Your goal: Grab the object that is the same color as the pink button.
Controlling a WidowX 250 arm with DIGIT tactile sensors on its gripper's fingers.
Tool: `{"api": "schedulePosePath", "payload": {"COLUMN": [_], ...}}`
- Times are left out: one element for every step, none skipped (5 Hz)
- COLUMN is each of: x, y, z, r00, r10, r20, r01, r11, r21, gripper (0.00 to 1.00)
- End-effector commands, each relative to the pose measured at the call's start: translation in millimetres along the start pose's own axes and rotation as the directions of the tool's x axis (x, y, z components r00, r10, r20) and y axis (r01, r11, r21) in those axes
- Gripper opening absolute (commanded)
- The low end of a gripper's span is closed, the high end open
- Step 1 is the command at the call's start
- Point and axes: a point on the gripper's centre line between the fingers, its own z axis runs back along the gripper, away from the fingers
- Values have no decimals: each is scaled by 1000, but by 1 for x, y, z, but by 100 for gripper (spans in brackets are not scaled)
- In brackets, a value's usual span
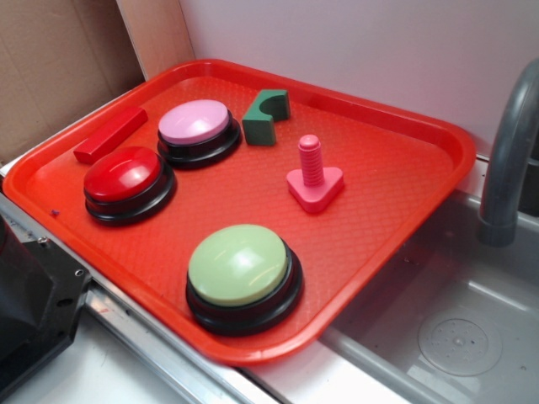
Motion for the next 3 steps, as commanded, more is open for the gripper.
{"api": "schedulePosePath", "payload": {"x": [0,44,89], "y": [0,-23,-53], "z": [0,-45,-76], "r00": [1000,984,943], "r10": [0,-174,-315], "r20": [0,34,106], "r01": [0,175,321], "r11": [1000,984,946], "r21": [0,-23,-45], "gripper": [100,100,100]}}
